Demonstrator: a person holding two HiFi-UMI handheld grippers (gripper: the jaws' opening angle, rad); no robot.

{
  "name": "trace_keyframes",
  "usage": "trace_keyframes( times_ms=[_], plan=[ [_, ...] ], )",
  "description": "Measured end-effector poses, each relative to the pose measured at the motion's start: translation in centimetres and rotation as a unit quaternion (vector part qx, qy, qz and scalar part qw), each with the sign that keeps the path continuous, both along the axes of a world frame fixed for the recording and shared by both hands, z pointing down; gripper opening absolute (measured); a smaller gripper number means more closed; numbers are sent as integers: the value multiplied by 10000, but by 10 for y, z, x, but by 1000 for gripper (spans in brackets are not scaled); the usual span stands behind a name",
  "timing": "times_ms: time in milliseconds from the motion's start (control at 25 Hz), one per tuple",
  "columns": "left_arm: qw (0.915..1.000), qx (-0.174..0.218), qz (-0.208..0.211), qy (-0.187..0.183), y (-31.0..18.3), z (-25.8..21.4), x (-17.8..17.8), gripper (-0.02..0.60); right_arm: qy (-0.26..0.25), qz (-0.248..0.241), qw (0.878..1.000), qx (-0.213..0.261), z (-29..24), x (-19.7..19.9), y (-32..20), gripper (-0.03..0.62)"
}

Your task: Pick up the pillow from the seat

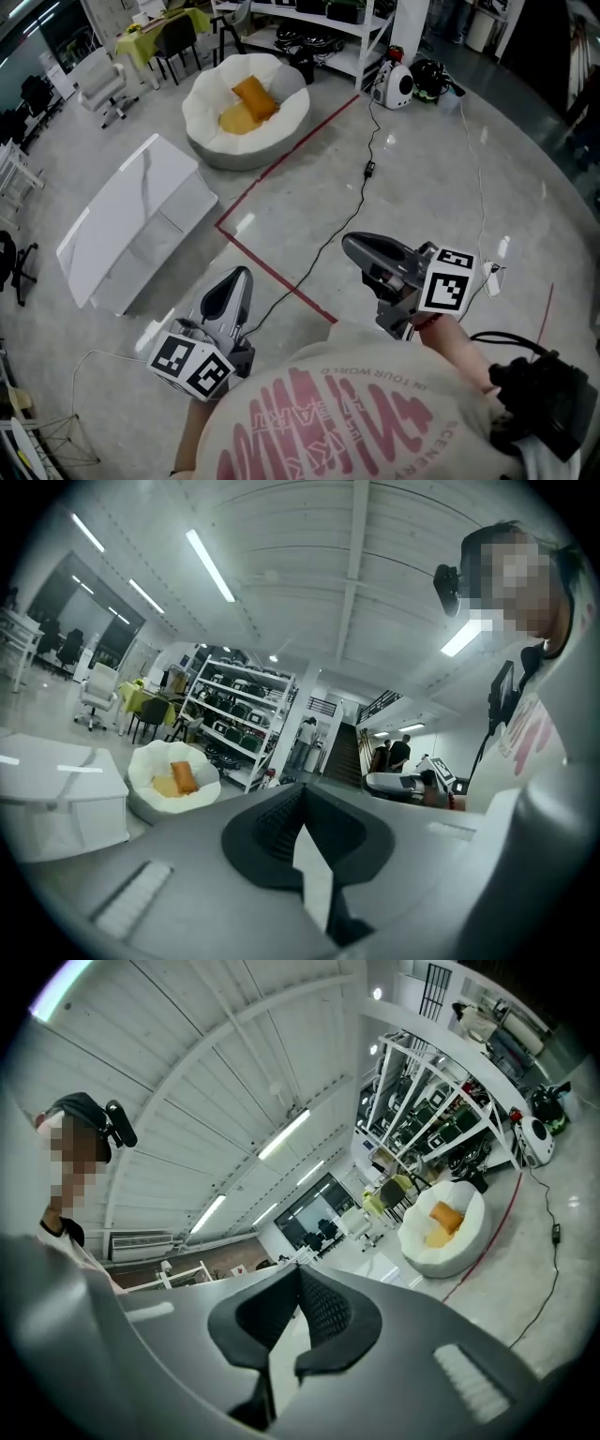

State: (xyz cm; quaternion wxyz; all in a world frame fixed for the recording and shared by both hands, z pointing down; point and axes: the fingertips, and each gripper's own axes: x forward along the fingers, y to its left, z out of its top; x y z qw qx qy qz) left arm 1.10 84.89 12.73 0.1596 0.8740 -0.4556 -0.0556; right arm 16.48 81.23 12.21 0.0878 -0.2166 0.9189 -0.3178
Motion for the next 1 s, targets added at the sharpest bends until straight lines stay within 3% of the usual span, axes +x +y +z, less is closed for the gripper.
trace_keyframes(
  times_ms=[240,640,1000],
  plan=[
    [9999,-144,-71,10,-36,12,-10,17,-59,-10,9999,-152,8,-9,-45,6],
    [9976,-282,-619,112,-180,24,-31,17,9,-473,9988,-115,15,-26,-201,6],
    [9961,-353,-754,281,-316,18,-17,17,178,-464,9987,-103,10,-1,-342,6]
  ],
)
